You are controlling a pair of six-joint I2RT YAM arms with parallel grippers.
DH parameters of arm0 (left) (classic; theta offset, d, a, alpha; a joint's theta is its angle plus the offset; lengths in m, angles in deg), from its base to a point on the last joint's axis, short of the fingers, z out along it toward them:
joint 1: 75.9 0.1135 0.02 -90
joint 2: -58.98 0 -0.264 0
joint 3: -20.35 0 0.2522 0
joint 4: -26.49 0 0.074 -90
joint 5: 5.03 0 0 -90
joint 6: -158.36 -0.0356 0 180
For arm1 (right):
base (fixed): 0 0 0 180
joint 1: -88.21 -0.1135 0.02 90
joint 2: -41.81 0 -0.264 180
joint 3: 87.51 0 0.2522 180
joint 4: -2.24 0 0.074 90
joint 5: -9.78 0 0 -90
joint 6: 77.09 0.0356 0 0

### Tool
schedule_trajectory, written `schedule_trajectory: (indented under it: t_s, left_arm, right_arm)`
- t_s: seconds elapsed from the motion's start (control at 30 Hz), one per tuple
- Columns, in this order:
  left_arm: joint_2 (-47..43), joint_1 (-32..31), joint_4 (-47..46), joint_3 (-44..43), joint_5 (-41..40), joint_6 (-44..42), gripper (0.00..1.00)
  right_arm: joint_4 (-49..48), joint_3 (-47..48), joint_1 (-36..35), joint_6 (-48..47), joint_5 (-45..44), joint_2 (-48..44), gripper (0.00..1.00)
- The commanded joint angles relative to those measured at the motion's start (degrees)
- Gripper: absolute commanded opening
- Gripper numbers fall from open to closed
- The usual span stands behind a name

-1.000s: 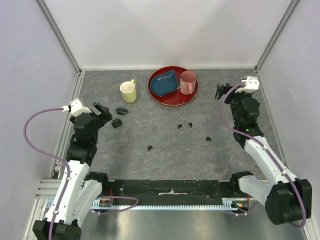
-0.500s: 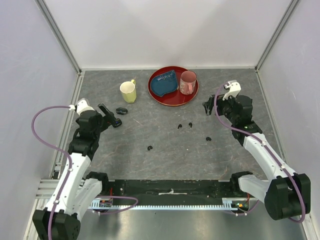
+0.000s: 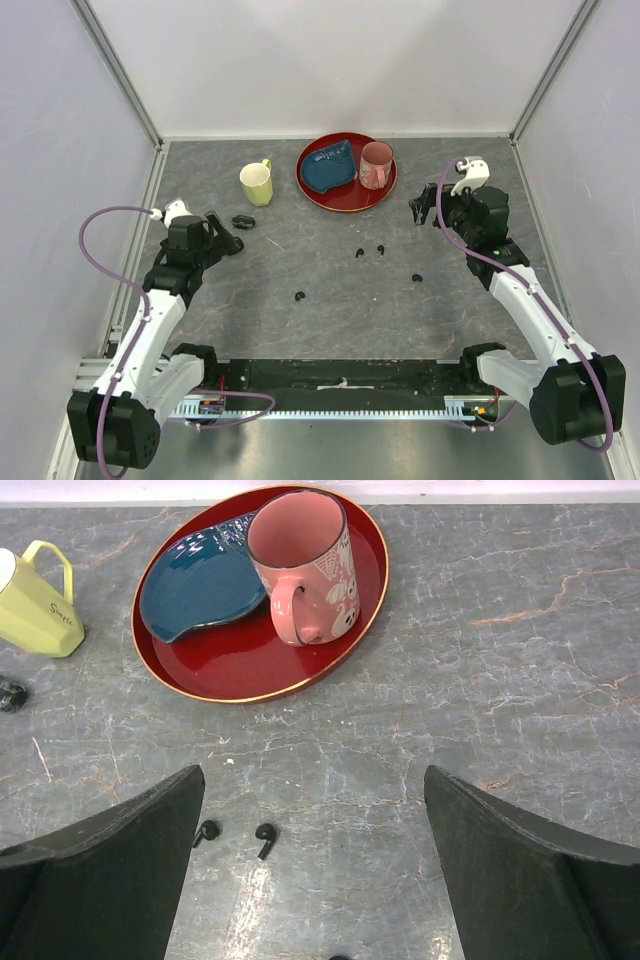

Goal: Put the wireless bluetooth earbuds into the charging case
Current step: Pick up the charging case at the center of the board.

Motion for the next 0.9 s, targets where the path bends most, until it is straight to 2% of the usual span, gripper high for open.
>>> schedule_trajectory:
  t_s: [0.0, 0.3, 0.47, 0.7, 0.87]
  left_arm:
    - [0.2, 0.0, -0.1, -1.6, 0.7, 1.3, 1.0]
    - [4.0, -0.1, -1.4, -1.4, 1.4, 0.5, 1.0]
    - [10.0, -0.1, -2.8, -1.9, 3.7, -2.1, 0.98]
    - [19.6, -0.1, -3.5, -5.9, -0.4, -4.1, 0.97]
    - [24.5, -0.1, -6.1, -8.5, 1.5, -5.9, 0.96]
  right_arm:
    - [-0.6, 2.6, -0.1, 2.3, -1.5, 0.1, 0.98]
    - [0.3, 2.3, -0.1, 3.1, -5.2, -0.3, 0.98]
    - [0.5, 2.0, -0.1, 3.6, -5.4, -0.6, 0.98]
    - [0.6, 1.4, 0.0, 3.7, -6.5, -0.8, 0.98]
    - [0.8, 1.1, -0.1, 3.7, -7.1, -1.4, 0.98]
